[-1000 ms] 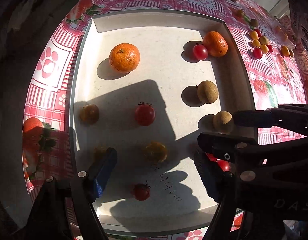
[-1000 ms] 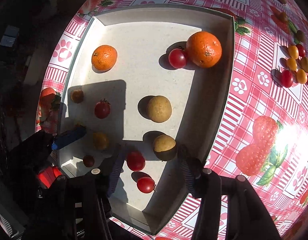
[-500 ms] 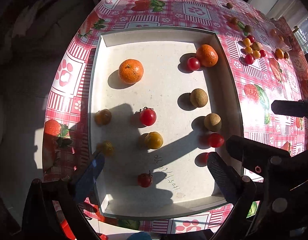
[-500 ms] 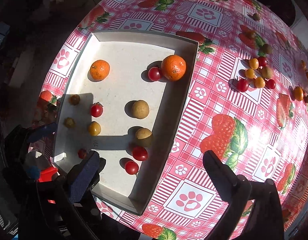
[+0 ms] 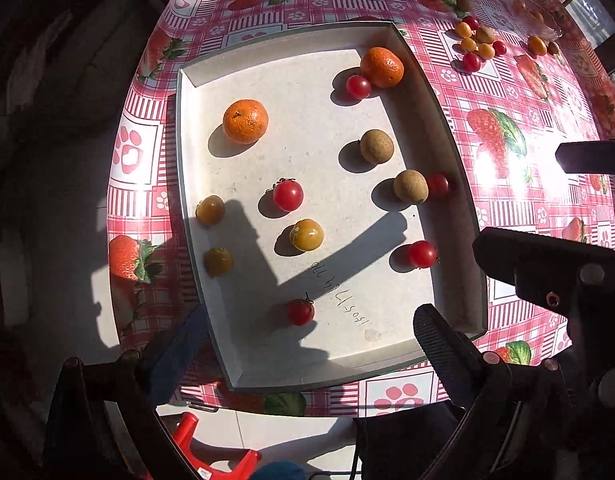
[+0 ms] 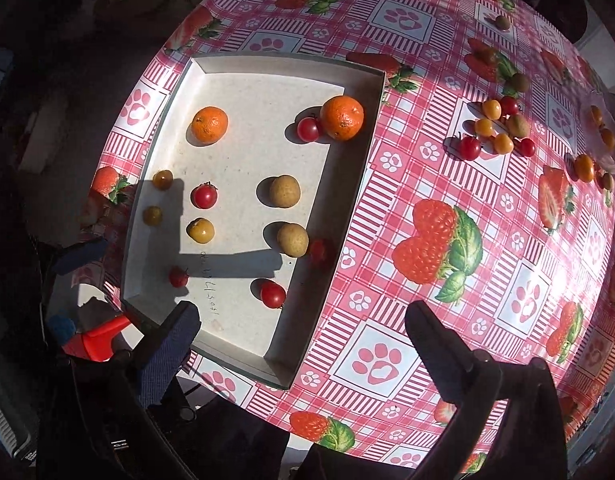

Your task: Organize fruits

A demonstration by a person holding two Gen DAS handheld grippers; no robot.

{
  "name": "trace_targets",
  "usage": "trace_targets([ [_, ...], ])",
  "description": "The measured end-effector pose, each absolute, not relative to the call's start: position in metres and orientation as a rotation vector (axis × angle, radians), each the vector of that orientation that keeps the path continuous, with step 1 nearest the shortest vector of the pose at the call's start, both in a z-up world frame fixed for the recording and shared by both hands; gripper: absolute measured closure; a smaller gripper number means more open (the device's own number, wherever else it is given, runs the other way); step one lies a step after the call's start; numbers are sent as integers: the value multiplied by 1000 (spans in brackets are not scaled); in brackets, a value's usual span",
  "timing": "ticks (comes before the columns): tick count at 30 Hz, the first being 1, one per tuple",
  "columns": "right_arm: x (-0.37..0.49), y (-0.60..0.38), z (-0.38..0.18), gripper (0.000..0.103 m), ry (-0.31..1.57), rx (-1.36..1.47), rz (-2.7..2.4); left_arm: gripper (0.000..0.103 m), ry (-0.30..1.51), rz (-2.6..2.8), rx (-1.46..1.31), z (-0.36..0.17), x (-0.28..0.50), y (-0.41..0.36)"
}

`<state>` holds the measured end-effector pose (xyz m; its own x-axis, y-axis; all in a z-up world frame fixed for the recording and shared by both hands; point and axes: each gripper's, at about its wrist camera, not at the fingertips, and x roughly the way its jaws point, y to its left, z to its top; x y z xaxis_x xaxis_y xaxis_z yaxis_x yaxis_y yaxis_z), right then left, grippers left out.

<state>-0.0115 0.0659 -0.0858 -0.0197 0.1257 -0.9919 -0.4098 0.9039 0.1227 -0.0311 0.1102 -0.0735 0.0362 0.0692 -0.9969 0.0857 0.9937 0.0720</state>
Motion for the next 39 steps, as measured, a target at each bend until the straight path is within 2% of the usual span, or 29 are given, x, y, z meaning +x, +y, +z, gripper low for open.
trace_targets([
  [10, -7, 69, -77, 0, 1517, -281, 446, 0, 1487, -14, 143, -49, -45, 106],
  [39, -4, 70, -71, 0, 1502, -294, 449, 0, 1495, -9, 160, -48, -39, 104],
])
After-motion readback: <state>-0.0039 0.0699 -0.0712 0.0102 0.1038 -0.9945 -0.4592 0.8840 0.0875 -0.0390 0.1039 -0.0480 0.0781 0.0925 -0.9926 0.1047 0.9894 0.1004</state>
